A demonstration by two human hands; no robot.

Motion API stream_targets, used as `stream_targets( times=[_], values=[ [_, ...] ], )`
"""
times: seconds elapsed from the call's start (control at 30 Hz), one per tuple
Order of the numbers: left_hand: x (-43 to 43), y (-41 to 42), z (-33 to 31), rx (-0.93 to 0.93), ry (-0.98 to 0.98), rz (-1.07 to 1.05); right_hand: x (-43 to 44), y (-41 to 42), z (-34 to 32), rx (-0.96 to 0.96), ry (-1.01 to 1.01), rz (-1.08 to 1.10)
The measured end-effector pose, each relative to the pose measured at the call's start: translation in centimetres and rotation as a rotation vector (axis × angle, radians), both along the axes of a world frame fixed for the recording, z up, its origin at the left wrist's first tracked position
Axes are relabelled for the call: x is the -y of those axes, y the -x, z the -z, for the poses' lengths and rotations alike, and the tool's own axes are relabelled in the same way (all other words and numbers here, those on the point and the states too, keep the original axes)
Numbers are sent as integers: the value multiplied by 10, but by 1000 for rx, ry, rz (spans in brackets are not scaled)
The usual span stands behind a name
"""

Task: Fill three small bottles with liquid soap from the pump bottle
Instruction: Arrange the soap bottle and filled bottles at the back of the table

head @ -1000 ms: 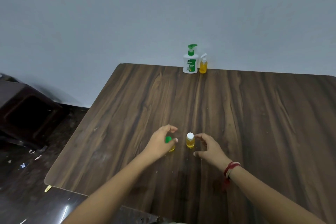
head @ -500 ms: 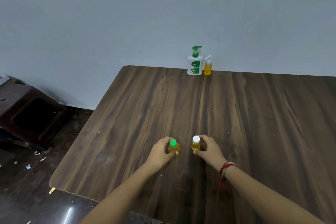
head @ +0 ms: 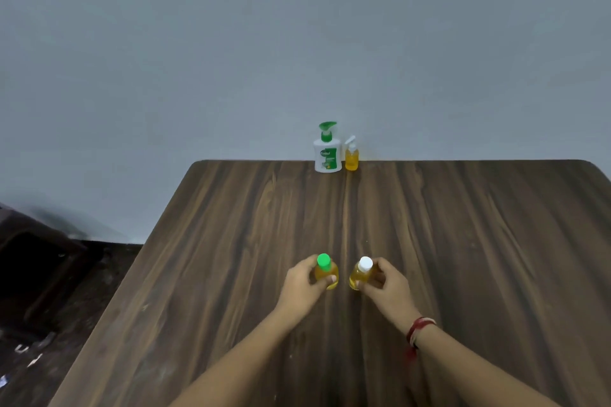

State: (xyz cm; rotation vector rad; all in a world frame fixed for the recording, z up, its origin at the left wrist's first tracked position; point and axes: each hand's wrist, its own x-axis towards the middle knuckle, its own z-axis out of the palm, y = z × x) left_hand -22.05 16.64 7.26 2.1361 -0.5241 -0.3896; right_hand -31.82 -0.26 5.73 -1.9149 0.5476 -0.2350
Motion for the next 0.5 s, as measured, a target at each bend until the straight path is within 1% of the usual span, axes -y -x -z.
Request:
stream_targets(
  times=[0.2, 0.37, 0.5],
  values=[
    [101, -76, -23, 79, 55, 21, 75, -64, -19, 108, -4, 203],
    [173, -131, -17, 84, 30, 25, 144, -127, -17, 131, 25, 251],
    [213, -165, -3, 88, 36, -2, 185, -171, -8, 136, 65, 250]
  ],
)
